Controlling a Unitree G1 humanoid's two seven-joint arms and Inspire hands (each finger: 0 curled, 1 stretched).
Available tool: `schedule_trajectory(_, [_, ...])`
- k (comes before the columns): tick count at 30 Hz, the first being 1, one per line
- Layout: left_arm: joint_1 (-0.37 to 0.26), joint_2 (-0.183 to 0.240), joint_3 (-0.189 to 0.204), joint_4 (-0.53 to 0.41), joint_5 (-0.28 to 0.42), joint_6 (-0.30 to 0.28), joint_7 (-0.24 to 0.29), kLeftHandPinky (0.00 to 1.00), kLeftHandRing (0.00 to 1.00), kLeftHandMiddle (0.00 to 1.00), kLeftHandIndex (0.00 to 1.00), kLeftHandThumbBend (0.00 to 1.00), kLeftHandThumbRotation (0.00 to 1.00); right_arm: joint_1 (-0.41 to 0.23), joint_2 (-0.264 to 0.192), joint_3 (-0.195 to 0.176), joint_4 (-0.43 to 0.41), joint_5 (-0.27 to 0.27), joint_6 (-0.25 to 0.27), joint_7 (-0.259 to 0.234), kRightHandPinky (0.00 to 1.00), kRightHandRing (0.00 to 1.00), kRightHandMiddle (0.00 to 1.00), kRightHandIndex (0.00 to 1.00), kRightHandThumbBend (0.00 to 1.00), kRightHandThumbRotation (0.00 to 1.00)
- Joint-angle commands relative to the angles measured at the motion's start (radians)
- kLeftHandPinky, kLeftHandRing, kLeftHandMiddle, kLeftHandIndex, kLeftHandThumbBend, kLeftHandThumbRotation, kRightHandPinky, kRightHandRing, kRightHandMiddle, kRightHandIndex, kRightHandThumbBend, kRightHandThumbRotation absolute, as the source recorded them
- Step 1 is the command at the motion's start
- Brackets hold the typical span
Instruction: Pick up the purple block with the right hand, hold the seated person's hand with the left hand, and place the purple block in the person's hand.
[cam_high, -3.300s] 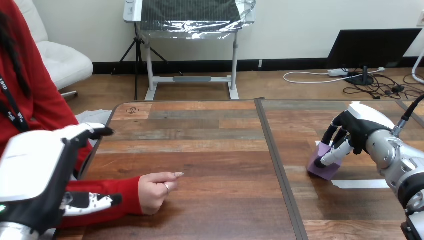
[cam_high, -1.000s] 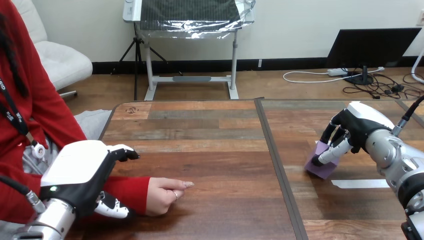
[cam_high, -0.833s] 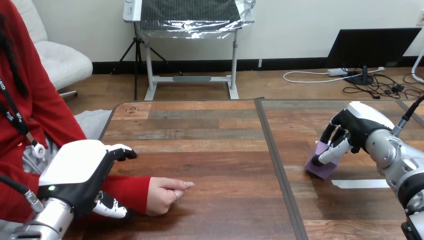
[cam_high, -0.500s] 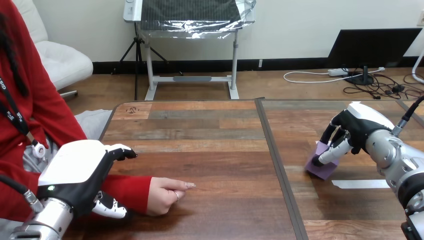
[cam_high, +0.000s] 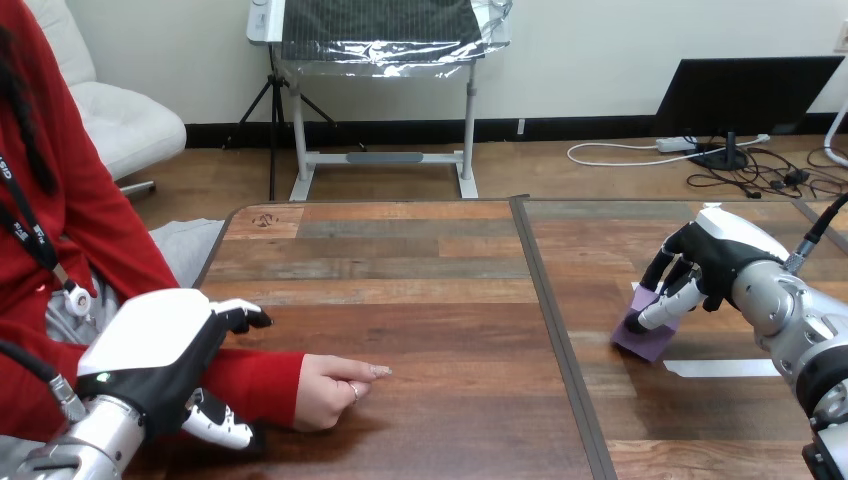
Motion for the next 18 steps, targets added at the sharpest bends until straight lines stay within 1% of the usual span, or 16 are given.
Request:
schedule_trajectory(1, [-0.072, 0.034, -0.01, -0.033, -0.018, 0.023, -0.042, 0.73, 0.79, 0.8, 0.8, 1.0, 0.11, -0.044, -0.007, -0.017, -0.035, 0.016, 0.002, -0.001, 0.46, 0.51, 0.56, 0.55, 0.76, 0.0])
schedule_trajectory(4, [-0.075, 0.032, -0.011, -0.038, -0.028, 0.03, -0.061, 0.7, 0.78, 0.8, 0.79, 1.0, 0.1, -0.044, -0.006, -0.009, -0.034, 0.007, 0.003, -0.008, 0.45, 0.51, 0.56, 0.55, 0.76, 0.0])
schedule_trajectory(9, [-0.079, 0.027, -0.015, -0.042, -0.032, 0.05, -0.084, 0.68, 0.77, 0.8, 0.79, 1.0, 0.08, -0.045, -0.005, -0.01, -0.034, 0.008, 0.004, -0.006, 0.45, 0.5, 0.55, 0.55, 0.76, 0.0])
schedule_trajectory(18, [-0.086, 0.024, -0.023, -0.039, -0.043, 0.066, -0.092, 0.67, 0.76, 0.78, 0.77, 1.0, 0.04, -0.045, -0.007, -0.002, -0.033, -0.002, -0.001, -0.01, 0.44, 0.49, 0.55, 0.55, 0.77, 0.0])
